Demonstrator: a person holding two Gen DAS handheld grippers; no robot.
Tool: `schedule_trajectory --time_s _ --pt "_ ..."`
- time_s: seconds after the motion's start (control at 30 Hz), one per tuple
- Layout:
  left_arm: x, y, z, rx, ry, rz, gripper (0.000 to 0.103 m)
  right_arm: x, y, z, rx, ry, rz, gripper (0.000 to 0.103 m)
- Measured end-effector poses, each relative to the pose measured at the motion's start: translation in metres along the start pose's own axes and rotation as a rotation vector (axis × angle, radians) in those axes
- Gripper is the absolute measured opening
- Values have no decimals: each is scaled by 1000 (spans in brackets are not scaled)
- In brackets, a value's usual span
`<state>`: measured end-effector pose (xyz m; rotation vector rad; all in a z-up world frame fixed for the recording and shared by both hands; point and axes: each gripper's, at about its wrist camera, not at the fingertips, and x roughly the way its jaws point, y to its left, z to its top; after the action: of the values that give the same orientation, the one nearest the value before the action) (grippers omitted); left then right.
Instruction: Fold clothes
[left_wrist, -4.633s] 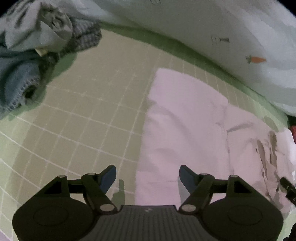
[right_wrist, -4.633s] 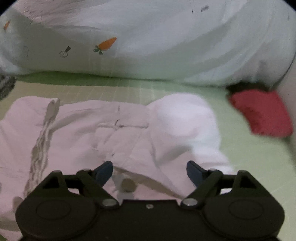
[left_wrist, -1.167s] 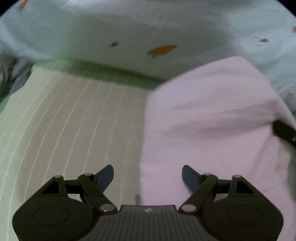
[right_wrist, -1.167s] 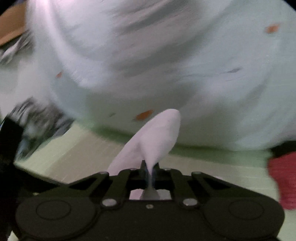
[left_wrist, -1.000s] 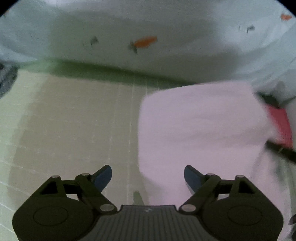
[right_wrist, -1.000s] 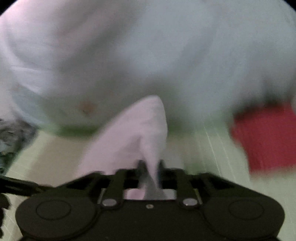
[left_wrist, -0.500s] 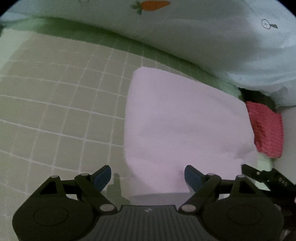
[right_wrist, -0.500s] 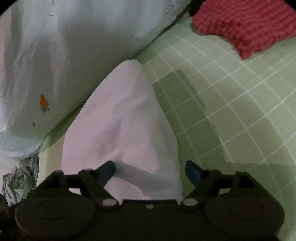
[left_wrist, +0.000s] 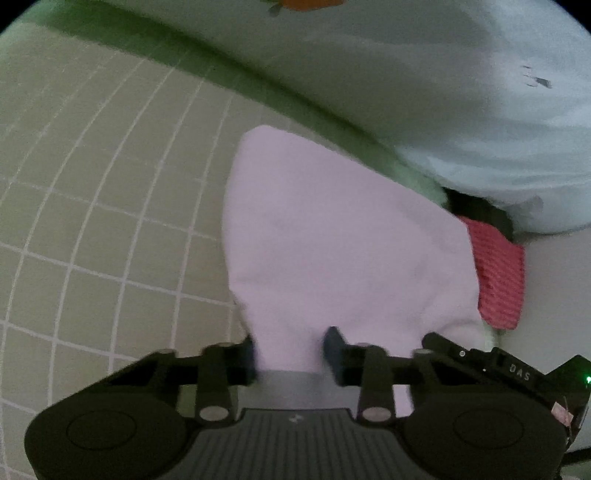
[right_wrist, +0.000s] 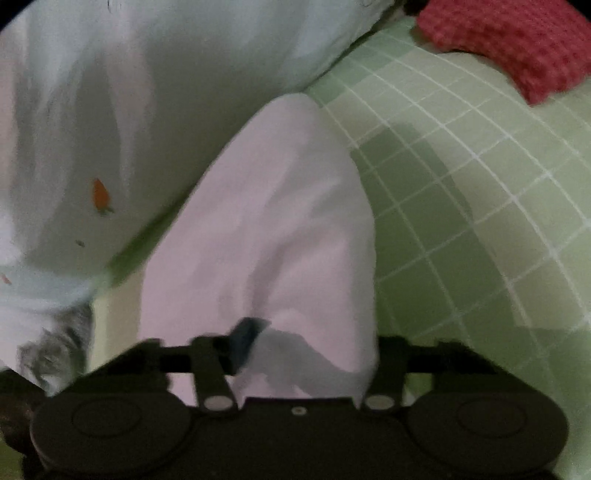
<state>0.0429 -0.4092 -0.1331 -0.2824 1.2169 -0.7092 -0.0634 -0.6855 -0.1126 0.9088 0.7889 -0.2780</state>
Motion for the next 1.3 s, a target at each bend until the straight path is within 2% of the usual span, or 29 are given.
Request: schedule_trajectory --time_s 0.07,0.17,0.3,0.43,0.57,0.7,0.83,0.97,1.17,1.3 --pt "-8 -13 -4 61 -12 -4 20 -10 2 -6 13 -18 9 37" --pt "-19 -33 -17 128 -20 -6 17 -28 7 -19 4 -45 -11 32" --pt "-27 -54 -41 179 1 -14 16 -60 -2 -45 52 -85 -9 30" --pt "-32 -78 -65 172 34 -53 15 -96 -26 -64 116 -104 -14 30" --pt "-28 -116 -81 223 39 -68 15 -133 -57 -74 175 -134 6 30" --pt "-11 -168 -87 282 2 -75 15 -160 -91 -59 211 -176 50 30" --pt "15 -226 -80 275 -58 -100 15 -186 -121 -16 172 -216 85 29" --pt "53 -290 -62 271 -121 -137 15 -213 -147 47 98 -275 109 29" --pt "109 -378 -19 288 -204 -193 15 -245 -162 152 -72 -372 58 29" --pt "145 -397 4 300 -209 -135 16 -250 -162 221 -181 -421 18 29"
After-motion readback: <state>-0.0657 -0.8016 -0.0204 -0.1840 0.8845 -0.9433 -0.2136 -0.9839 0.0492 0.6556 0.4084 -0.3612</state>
